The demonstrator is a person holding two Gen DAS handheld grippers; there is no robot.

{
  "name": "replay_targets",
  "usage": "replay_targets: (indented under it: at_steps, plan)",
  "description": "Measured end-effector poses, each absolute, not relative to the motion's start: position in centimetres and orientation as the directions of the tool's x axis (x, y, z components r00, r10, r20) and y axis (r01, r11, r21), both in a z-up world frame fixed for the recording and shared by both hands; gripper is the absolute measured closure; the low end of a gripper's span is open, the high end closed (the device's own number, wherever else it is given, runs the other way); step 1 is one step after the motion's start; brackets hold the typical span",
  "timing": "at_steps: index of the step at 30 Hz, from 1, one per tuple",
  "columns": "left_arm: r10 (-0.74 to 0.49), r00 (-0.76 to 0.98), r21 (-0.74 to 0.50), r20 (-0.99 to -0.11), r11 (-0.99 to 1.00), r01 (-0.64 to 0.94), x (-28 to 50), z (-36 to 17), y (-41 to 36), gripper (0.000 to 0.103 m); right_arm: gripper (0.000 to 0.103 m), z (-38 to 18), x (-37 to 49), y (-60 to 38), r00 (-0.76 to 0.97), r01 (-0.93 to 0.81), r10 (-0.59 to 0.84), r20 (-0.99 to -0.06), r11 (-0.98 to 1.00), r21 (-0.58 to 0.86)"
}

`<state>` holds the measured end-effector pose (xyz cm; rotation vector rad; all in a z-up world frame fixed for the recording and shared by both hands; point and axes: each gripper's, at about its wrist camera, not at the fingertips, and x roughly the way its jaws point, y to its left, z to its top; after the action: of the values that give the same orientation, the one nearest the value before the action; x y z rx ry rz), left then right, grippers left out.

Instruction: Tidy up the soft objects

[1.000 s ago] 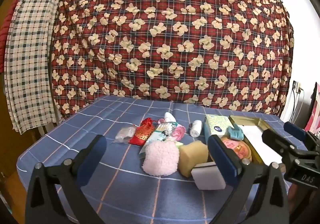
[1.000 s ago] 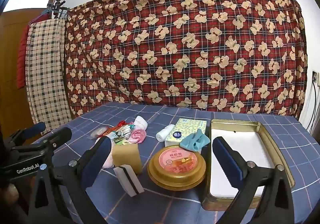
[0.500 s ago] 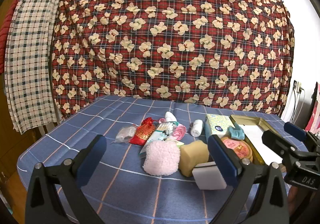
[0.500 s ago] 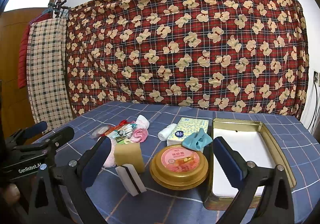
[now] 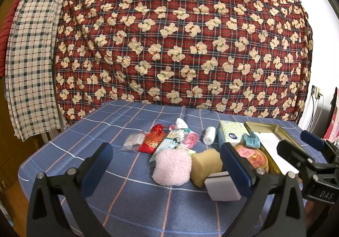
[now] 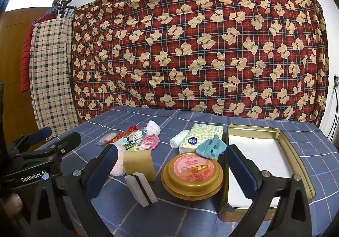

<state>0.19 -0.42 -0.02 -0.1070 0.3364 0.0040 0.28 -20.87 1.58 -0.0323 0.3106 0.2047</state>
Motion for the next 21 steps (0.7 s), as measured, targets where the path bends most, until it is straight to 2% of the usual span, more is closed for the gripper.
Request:
replay_targets:
  at_steps: [21]
  plan:
    - [-0.014, 0.943, -0.104, -0.331, 0.994, -0.022, 0.21, 0.0, -0.46, 0.0, 0.001, 1.28, 0.37, -21.09, 0.93, -0.207, 0.197, -0.312, 0.978, 0.002]
